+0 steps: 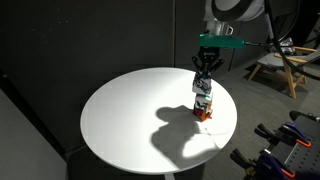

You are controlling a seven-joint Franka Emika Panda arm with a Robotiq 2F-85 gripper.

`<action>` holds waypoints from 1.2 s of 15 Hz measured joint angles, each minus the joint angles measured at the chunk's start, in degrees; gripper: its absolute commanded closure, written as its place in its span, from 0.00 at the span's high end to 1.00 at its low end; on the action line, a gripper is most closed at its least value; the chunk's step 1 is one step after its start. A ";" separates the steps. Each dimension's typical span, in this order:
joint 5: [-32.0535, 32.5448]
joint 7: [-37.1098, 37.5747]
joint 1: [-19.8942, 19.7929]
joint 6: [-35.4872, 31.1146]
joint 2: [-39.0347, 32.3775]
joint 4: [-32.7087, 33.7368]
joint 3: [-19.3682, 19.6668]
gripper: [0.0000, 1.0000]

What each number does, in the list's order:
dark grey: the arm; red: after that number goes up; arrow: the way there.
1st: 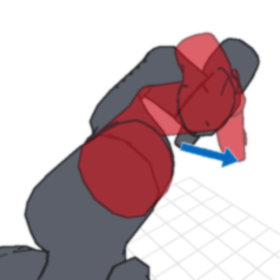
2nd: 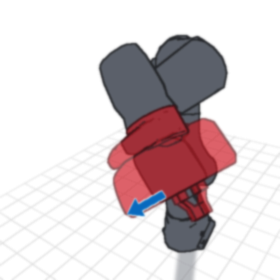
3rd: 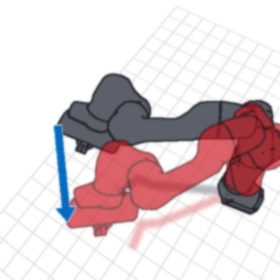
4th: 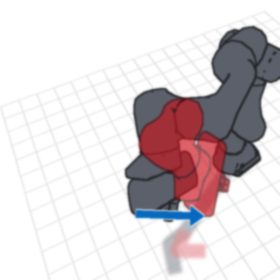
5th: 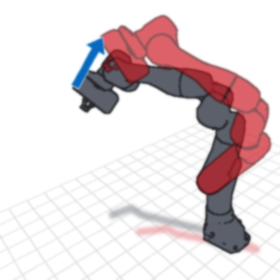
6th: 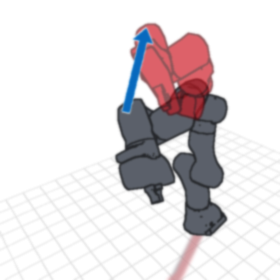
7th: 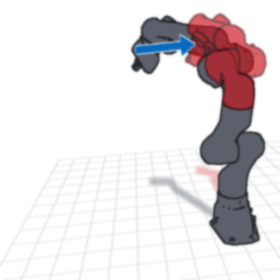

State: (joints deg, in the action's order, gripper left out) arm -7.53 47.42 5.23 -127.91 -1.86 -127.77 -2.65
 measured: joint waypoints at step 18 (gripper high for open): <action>-0.02 -0.03 -1.36 -0.40 -1.49 0.27 1.29 0.04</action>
State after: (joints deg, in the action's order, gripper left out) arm -7.55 47.40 3.88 -128.31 -3.35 -127.50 -1.36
